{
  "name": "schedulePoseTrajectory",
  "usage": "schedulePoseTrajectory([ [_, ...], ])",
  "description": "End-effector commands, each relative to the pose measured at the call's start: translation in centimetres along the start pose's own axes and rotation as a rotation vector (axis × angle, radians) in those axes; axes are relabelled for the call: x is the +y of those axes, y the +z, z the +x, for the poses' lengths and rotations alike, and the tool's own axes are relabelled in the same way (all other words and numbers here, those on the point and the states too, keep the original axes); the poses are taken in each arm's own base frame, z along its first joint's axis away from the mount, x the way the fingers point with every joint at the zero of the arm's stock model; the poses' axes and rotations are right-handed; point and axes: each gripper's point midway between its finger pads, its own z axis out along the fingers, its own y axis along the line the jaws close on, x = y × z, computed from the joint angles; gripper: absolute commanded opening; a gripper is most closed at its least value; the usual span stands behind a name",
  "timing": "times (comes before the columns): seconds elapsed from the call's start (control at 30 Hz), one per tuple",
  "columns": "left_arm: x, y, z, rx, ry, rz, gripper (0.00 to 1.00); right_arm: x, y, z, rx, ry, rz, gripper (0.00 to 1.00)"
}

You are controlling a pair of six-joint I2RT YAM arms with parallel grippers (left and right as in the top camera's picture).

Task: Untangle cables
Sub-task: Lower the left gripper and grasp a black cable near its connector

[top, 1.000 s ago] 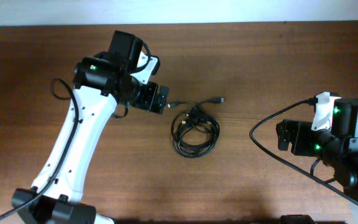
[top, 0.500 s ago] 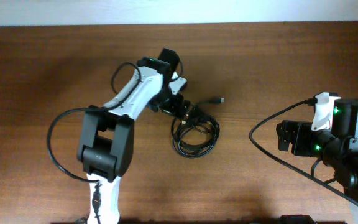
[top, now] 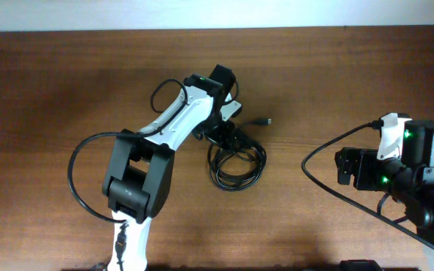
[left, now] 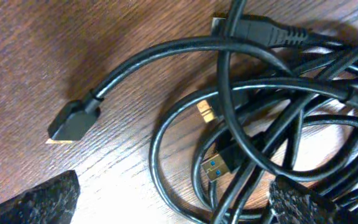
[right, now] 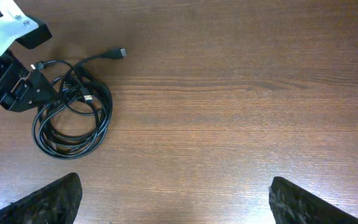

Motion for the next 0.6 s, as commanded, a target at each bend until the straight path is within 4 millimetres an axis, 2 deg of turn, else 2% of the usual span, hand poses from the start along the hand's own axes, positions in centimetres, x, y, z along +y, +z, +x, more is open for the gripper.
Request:
schedulePoseTrajectory([
  [0.0, -0.9, 0.6, 0.2, 0.006, -0.001, 0.071, 0.99, -0.1, -0.5, -0.5, -0.020, -0.010, 0.009, 0.95],
  [0.1, -1.8, 0.8, 0.5, 0.013, -0.005, 0.125, 0.99, -0.1, -0.4, -0.4, -0.017, -0.009, 0.009, 0.95],
  [0.2, -3.1, 0.8, 0.5, 0.009, -0.001, 0.184, 0.90, -0.2, 0.4, -0.4, 0.014, -0.007, 0.011, 0.95],
  [0.23, -2.9, 0.8, 0.5, 0.010, 0.004, 0.171, 0.79, -0.2, 0.5, -0.4, 0.018, -0.006, 0.011, 0.95],
  [0.3, -2.0, 0.9, 0.6, 0.018, 0.005, 0.121, 0.82, -0.2, 0.5, -0.4, 0.018, -0.006, 0.011, 0.95],
  [0.4, -2.0, 1.1, 0.2, 0.002, 0.006, 0.119, 0.80, -0.2, 0.5, -0.4, 0.018, -0.006, 0.011, 0.95],
  [0.5, -2.5, 2.7, 0.9, 0.031, -0.006, 0.156, 0.77, -0.2, 0.5, -0.4, 0.018, -0.006, 0.011, 0.95],
  [0.53, -2.5, 2.9, 1.2, 0.039, -0.007, 0.157, 0.73, -0.2, 0.5, -0.4, 0.017, -0.006, 0.011, 0.95],
  [0.57, -2.5, 3.1, 1.4, 0.046, -0.009, 0.155, 0.52, -0.2, 0.5, -0.4, 0.018, -0.006, 0.011, 0.95],
])
